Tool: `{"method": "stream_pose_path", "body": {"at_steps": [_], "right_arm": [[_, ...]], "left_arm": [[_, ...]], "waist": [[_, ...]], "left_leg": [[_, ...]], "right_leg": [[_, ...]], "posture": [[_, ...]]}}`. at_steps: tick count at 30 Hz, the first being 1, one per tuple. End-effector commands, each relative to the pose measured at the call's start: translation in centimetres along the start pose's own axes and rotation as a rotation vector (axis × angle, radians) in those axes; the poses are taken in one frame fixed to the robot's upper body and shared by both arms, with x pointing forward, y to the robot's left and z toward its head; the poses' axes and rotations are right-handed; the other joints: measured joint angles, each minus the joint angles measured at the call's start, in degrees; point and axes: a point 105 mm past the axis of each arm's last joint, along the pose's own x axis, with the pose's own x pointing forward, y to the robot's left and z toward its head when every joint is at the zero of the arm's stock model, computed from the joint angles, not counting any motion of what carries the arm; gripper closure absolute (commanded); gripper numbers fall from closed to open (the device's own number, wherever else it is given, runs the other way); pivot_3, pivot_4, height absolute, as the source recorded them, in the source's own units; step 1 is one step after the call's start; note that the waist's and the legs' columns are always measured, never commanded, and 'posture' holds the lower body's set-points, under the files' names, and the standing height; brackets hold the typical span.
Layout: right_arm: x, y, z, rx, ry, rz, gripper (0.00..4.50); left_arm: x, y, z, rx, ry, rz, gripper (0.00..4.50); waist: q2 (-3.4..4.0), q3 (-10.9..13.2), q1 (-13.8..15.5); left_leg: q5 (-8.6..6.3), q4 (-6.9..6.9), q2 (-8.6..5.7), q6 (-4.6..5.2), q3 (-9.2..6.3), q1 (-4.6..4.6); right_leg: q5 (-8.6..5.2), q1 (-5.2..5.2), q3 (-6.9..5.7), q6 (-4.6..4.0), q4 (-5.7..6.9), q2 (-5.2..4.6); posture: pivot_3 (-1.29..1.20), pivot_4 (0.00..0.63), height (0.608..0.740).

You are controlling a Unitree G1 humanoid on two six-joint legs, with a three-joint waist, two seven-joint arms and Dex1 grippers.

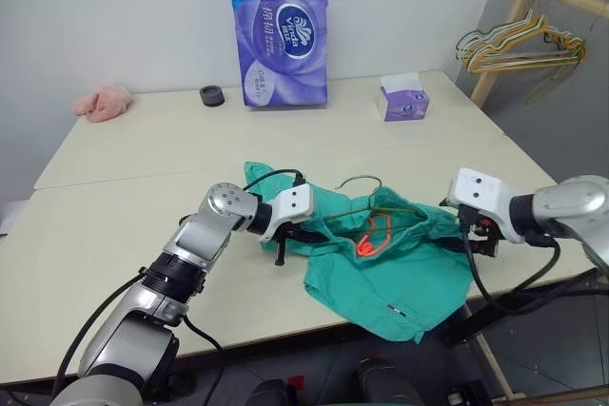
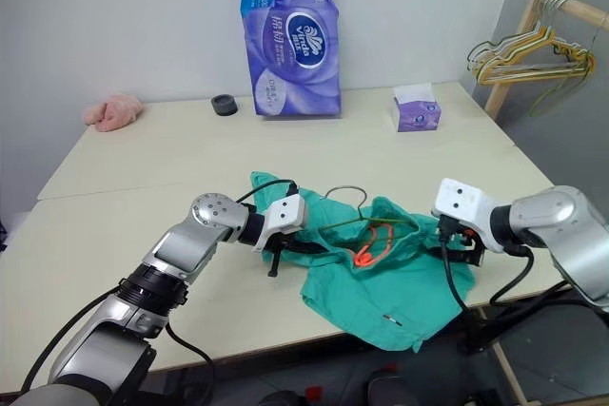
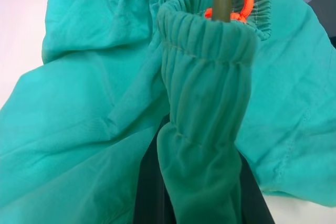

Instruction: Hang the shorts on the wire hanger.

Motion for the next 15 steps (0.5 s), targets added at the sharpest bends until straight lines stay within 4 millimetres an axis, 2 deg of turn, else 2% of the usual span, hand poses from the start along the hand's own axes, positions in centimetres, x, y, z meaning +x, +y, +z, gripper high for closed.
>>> {"method": "stream_pose_path", "body": {"at_steps": [1, 6, 10, 15], "right_arm": [[0.7, -0.8, 0.0, -0.048, 0.019, -0.002, 0.54], [2.2, -0.9, -1.0, -0.072, 0.052, 0.046, 0.54], [2.4, -0.5, -0.8, -0.090, 0.042, 0.081, 1.77], [2.5, -0.2, 0.1, -0.116, 0.015, 0.099, 3.59]], "left_arm": [[-0.5, 0.7, 1.4, 0.050, -0.031, 0.022, 4.50], [-0.8, 0.8, 1.5, 0.045, -0.042, 0.039, 4.50], [-1.1, 1.0, 1.5, 0.036, -0.055, 0.055, 4.50], [-1.3, 0.8, 1.5, 0.032, -0.061, 0.054, 4.50]], "waist": [[0.00, 0.00, 0.00], [0.00, 0.00, 0.14], [0.01, -0.01, 0.17], [0.01, -0.01, 0.16]], "left_leg": [[0.00, 0.00, 0.00, 0.00, 0.00, 0.00], [0.00, 0.00, -0.01, 0.00, -0.04, -0.01], [0.00, 0.00, -0.01, 0.00, -0.05, -0.01], [0.00, 0.01, -0.01, -0.01, -0.08, 0.01]], "right_leg": [[0.00, 0.00, -0.01, 0.00, 0.00, 0.00], [0.01, 0.00, -0.03, -0.01, 0.02, 0.00], [0.01, 0.00, -0.03, -0.01, 0.05, 0.00], [0.01, 0.00, -0.05, -0.01, 0.09, 0.00]], "posture": [[-0.22, 0.040, 0.740], [-0.20, 0.038, 0.740], [-0.19, 0.038, 0.740], [-0.19, 0.038, 0.740]]}}
